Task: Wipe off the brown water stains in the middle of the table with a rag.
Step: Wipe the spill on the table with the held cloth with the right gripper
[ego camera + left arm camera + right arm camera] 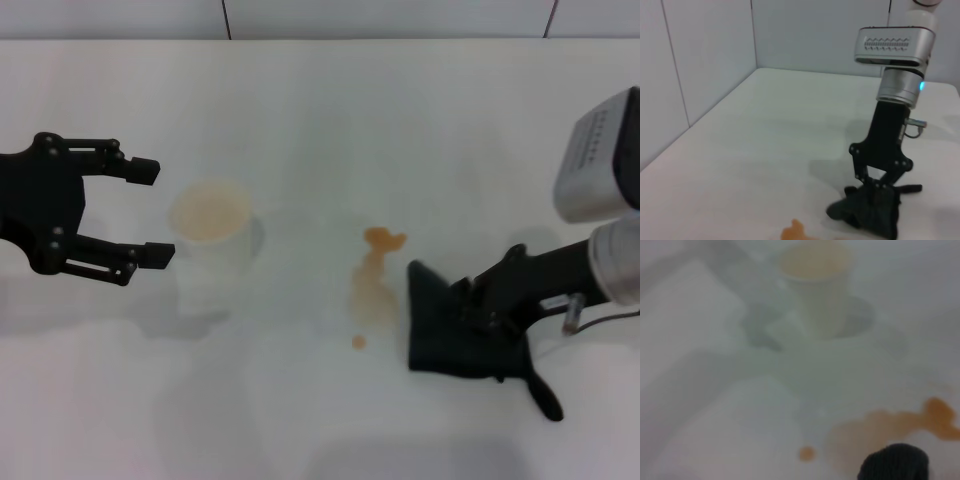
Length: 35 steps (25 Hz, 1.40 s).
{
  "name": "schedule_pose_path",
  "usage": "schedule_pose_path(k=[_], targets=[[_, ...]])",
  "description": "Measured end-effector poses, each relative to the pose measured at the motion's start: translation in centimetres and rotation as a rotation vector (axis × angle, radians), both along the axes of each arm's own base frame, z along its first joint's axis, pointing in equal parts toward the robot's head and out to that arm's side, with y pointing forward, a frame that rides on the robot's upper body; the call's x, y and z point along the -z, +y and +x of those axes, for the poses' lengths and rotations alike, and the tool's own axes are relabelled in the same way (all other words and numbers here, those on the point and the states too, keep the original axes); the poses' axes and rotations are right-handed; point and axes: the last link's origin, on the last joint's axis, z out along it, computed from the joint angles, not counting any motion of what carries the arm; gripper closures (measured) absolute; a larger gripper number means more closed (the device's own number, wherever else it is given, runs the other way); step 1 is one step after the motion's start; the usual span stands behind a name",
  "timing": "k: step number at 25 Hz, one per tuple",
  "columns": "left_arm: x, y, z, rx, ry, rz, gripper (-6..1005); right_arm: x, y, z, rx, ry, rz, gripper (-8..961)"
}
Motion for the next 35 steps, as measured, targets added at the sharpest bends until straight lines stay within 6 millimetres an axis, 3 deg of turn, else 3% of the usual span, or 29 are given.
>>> schedule_pose_path(k=[10,17,24,35], targets=[[0.2,-0.1,0.1,0.0,-0.007,-0.001,114,3.4,-2.5,-3.2,-0.057,0.062,-0.129,860],[0.4,-0.1,0.1,0.016,-0.007,0.0,114,4.9,-2.9,-5.1,-0.077,0.066,-0.172,858],[0.6,0.0,0.2,0.017,-0.014,0.003,114,6.1,-2.2,-5.8,-0.081,0.032,-0.207,856],[1.2,0.3,0.4,0.012,-0.027,0.02,115,6.6,1.0,-5.1,-0.057,-0.048,-0.168,852]])
